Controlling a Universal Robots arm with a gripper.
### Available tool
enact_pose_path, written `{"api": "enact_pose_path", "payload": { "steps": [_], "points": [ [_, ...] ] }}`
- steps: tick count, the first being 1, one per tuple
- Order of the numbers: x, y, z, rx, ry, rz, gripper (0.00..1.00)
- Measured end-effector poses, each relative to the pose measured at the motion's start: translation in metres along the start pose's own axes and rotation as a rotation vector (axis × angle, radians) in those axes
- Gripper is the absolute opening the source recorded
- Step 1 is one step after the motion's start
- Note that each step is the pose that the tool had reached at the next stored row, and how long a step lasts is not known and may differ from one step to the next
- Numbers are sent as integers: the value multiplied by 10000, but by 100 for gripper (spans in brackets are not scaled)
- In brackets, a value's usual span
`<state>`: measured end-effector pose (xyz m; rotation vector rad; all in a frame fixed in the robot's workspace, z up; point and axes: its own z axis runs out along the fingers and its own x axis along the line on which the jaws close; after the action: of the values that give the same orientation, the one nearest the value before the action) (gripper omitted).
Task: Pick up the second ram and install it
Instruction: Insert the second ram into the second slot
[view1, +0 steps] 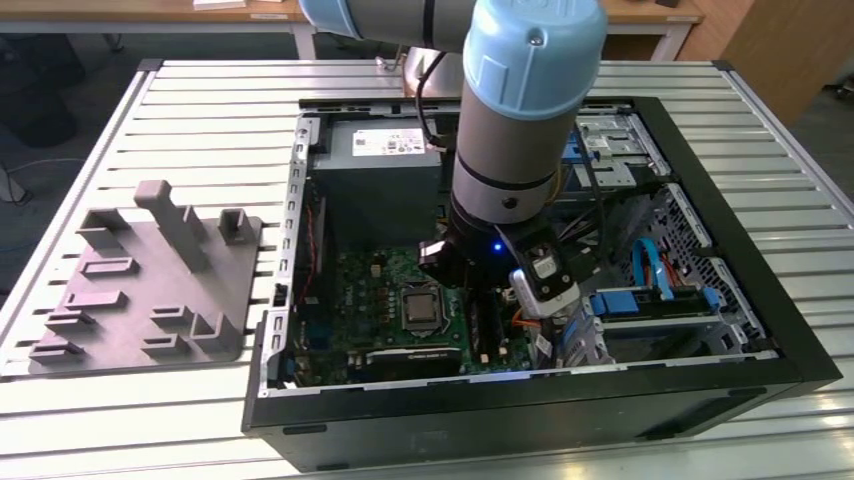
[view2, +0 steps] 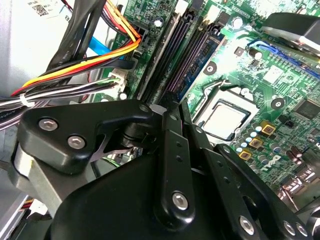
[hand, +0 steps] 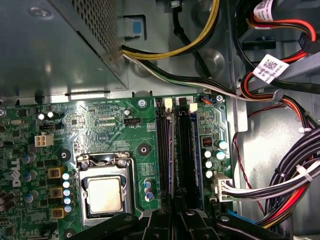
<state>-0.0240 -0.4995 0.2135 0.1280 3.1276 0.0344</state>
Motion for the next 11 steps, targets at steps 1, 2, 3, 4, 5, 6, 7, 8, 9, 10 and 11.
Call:
{"api": "enact_pose_path", "payload": {
  "steps": [1,2,3,4,5,6,7,8,9,10,11],
  "points": [
    [0,0,-1,-2,0,0,14],
    [0,0,-3,-3,-1,0,14],
    [0,0,-10,1,0,-1,14],
    [0,0,-18,2,0,-3,14],
    [0,0,-29,3,0,-6,14],
    [0,0,-41,4,-1,-11,14],
    [0,1,-53,5,0,-19,14],
    [-1,1,-64,5,0,-26,14],
    [-1,1,-74,5,1,-32,14],
    [-1,2,-79,4,1,-37,14],
    [-1,2,-79,2,1,-47,14]
  ]
}}
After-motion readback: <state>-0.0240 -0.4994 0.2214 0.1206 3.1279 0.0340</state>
